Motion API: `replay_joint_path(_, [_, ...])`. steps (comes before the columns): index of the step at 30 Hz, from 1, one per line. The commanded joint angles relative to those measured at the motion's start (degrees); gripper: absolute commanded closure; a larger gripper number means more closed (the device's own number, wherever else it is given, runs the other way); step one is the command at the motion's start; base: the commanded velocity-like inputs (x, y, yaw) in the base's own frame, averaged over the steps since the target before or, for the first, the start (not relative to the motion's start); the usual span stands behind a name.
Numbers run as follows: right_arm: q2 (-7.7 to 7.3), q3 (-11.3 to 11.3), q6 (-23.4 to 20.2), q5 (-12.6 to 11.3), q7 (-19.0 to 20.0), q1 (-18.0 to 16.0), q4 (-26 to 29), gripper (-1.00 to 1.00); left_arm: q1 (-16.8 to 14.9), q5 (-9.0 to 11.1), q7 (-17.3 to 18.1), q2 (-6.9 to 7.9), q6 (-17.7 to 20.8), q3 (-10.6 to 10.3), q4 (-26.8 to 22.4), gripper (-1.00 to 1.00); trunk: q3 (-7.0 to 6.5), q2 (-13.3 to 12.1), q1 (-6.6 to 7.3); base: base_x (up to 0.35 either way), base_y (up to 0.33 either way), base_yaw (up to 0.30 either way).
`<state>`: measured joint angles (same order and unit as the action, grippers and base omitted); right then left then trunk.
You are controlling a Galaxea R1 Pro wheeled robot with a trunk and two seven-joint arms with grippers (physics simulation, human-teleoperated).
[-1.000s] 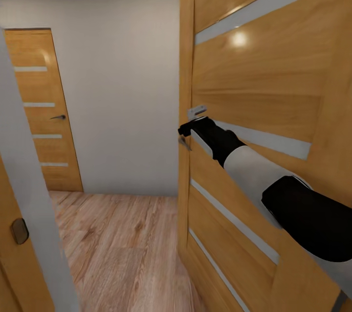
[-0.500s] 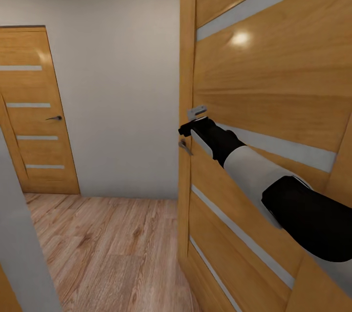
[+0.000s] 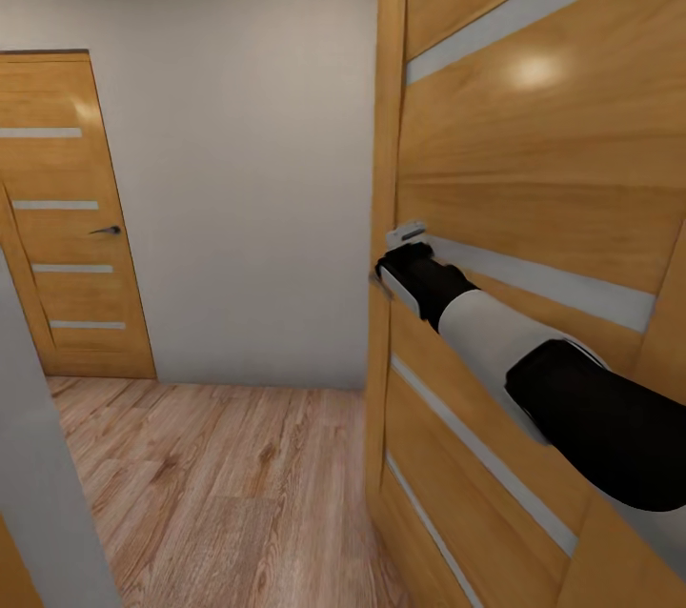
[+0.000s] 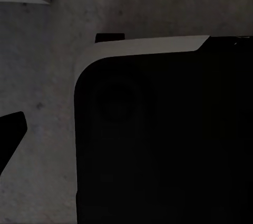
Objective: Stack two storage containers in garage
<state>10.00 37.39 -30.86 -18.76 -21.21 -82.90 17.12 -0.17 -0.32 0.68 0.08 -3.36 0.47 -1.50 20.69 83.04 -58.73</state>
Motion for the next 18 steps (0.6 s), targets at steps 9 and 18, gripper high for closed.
replay_joint_path(9, [0.0,0.14,-0.02,-0.29,-1.63,-0.15,-4.33,-1.0,0.0,-0.03,0.02,0.01,-0.15,0.06,-0.03,-1.0,0.07,0.03,0.0,0.0,0.0,0.0])
replay_joint_path(18, [0.0,-0.17,0.18,-0.49,-1.64,-0.17,-5.47,-1.0,0.0,-0.02,0.02,0.01,-0.15,0.06,0.0,-1.0,0.07,0.03,0.0,0.0,0.0,0.0])
